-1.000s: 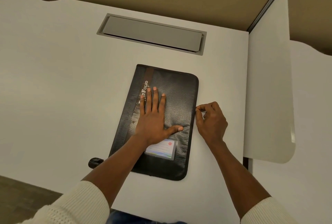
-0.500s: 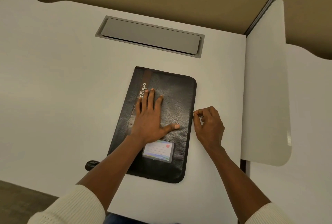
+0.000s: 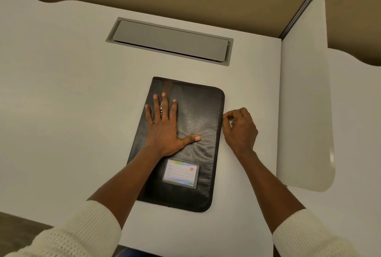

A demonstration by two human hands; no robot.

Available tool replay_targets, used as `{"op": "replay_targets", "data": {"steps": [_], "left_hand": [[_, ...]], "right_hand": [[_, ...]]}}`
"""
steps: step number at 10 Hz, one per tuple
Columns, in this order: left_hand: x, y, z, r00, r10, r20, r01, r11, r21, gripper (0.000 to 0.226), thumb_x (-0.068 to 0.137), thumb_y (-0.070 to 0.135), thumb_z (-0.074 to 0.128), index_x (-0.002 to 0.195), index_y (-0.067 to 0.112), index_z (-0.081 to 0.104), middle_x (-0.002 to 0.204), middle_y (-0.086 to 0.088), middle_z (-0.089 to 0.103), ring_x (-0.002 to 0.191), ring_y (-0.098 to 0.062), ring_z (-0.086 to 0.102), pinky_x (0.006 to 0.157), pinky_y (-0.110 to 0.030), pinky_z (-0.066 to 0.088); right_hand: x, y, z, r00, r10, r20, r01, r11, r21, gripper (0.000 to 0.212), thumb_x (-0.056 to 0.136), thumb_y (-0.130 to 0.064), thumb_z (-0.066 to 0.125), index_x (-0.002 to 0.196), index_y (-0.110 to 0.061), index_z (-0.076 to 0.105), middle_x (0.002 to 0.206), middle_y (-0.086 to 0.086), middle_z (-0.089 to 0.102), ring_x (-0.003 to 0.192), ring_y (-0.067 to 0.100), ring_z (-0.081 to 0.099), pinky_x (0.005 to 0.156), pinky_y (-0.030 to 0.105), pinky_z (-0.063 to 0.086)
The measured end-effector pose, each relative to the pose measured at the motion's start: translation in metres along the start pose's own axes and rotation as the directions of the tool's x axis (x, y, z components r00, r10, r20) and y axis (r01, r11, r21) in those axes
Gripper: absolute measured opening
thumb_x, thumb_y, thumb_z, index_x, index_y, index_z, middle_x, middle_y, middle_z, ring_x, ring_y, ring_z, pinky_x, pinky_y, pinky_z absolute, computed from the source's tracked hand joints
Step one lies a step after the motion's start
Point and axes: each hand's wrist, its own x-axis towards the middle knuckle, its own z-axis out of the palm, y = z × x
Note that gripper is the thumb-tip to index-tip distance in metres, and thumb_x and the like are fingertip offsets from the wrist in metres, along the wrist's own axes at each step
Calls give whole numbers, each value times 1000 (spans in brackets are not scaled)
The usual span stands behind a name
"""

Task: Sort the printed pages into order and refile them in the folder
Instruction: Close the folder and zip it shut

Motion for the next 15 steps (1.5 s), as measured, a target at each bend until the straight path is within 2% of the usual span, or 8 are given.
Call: {"op": "replay_targets", "data": {"steps": [2,5,8,11,15], "left_hand": [[0,0,0,1000,4,-14,-4,1000,0,144,66,111,24,168,14,-7,170,-17,-29,155,-39,-33,124,-70,-4],[0,0,0,1000,14,-3,-14,1000,1,143,68,110,26,168,13,-8,170,-18,-31,155,-40,-33,124,-71,-3],[0,1,1,1000,22,-15,-22,1000,-9,143,69,109,28,168,12,-7,170,-18,-29,156,-41,-31,124,-71,-3],[1,1,0,1000,12,3,-12,1000,-4,143,69,110,26,168,13,-9,169,-18,-31,155,-41,-31,124,-71,-2],[0,0,-1,1000,21,-4,-21,1000,-6,143,70,109,28,168,11,-8,170,-20,-29,156,-41,-30,124,-71,-1]], "right_hand": [[-11,1,2,1000,1,-5,-1,1000,-5,6,93,-23,74,95,-17,72,100,2,65,88,19,62,65,26,41],[26,-4,5,999,29,-17,-29,1000,2,7,95,-28,68,94,-21,70,99,-1,63,91,20,62,66,38,54],[33,-1,8,1000,10,-17,-10,1000,7,7,96,-28,68,94,-22,71,100,-1,64,89,19,62,66,36,55],[51,-3,13,999,54,-9,-54,998,18,8,97,-28,68,95,-21,72,100,-1,65,85,18,63,67,28,44],[69,-4,15,998,66,19,-66,998,20,9,97,-29,68,95,-22,73,101,-1,65,84,18,63,67,28,42]]}}
